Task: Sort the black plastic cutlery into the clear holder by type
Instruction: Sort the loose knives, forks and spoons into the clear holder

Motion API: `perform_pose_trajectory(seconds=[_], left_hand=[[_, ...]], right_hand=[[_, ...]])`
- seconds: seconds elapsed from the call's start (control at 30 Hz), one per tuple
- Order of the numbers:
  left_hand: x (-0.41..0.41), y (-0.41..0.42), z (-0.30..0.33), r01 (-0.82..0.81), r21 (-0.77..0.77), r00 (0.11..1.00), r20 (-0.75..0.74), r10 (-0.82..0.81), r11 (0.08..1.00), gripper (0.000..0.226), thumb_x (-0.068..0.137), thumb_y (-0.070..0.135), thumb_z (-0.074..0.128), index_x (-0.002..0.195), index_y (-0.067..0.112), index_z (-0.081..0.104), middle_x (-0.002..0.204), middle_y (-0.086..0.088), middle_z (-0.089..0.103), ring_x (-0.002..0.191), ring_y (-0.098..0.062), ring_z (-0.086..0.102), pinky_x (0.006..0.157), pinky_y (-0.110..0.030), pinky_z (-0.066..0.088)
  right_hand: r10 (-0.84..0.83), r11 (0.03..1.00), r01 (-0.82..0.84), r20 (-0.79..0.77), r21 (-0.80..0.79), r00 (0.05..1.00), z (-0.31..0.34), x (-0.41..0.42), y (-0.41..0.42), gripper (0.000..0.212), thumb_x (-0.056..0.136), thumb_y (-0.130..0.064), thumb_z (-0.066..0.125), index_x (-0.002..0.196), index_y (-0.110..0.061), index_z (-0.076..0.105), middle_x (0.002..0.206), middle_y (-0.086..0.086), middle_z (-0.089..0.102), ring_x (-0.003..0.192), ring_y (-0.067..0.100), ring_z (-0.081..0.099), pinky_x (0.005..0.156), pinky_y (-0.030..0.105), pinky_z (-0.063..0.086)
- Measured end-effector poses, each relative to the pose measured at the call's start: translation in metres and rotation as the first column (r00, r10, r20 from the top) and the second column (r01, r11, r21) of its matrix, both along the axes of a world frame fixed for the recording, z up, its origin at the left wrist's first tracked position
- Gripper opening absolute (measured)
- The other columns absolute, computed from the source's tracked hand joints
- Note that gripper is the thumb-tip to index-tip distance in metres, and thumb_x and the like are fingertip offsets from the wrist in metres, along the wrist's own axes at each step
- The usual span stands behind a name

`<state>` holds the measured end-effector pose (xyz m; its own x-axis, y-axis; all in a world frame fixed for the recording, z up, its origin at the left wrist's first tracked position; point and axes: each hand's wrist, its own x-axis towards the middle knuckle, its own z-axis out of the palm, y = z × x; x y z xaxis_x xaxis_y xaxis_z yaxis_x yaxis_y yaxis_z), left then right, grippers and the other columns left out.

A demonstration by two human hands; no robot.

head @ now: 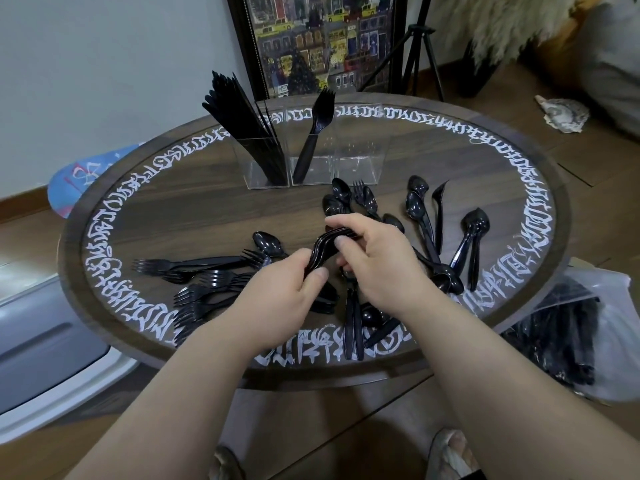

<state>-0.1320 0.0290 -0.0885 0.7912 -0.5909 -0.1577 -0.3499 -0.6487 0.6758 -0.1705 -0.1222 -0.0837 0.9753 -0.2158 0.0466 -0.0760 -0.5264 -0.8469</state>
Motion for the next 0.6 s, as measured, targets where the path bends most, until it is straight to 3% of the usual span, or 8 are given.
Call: perform_pose_trajectory(seconds=[0.1,0.27,0.37,0.47,0.6], left_hand=[[0.002,0.003,0.008,-0.076,0.043,0.990,0.123,0.070,0.996,0.024,0.098,0.044,0.039,0.102,0.026,0.054,0.072,0.003,0.062,0.069,-0.012,0.059,0.068,-0.037,0.049],[-0.006,0.000,0.017,-0.083,0.104,0.966,0.254,0.054,0.991,0.029,0.100,0.040,0.029,0.094,0.020,0.050,0.066,0.001,0.055,0.062,-0.014,0.054,0.061,-0.034,0.041],[-0.005,-0.007,0.028,-0.062,0.079,0.949,0.314,0.034,0.995,0.028,0.100,0.040,0.028,0.094,0.021,0.049,0.067,0.003,0.054,0.065,-0.014,0.054,0.064,-0.036,0.041],[0.021,-0.015,0.045,-0.024,0.011,0.919,0.395,0.018,1.000,0.029,0.099,0.038,0.034,0.112,0.025,0.056,0.093,0.009,0.060,0.089,-0.013,0.057,0.076,-0.031,0.040],[0.074,-0.026,0.067,-0.009,0.027,0.849,0.529,-0.006,1.000,0.044,0.100,0.033,0.037,0.140,0.016,0.043,0.135,-0.003,0.048,0.125,-0.020,0.043,0.101,-0.034,0.035]], right_hand=[[-0.164,0.983,0.157,0.060,0.096,0.985,-0.001,0.000,-0.010,0.027,0.094,-0.013,0.054,0.115,-0.027,0.064,0.076,-0.007,0.066,0.069,0.006,0.064,0.077,0.035,0.056],[-0.160,0.984,0.156,0.045,0.082,0.986,0.006,-0.004,-0.016,0.037,0.097,-0.014,0.048,0.131,-0.028,0.054,0.082,-0.012,0.064,0.076,0.004,0.064,0.076,0.022,0.054],[-0.213,0.967,0.196,0.092,0.161,0.973,0.015,-0.002,-0.019,0.028,0.095,-0.011,0.052,0.107,-0.036,0.059,0.078,-0.010,0.065,0.072,-0.001,0.064,0.073,0.022,0.053],[-0.264,0.954,0.228,0.190,0.192,0.945,0.036,0.011,-0.031,0.029,0.092,-0.007,0.056,0.092,-0.035,0.060,0.077,-0.007,0.068,0.073,0.005,0.067,0.077,0.036,0.058],[-0.307,0.950,0.307,0.390,0.064,0.868,0.084,0.048,-0.059,0.023,0.092,-0.007,0.056,0.098,-0.029,0.062,0.083,-0.011,0.065,0.078,0.013,0.067,0.077,0.039,0.057]])
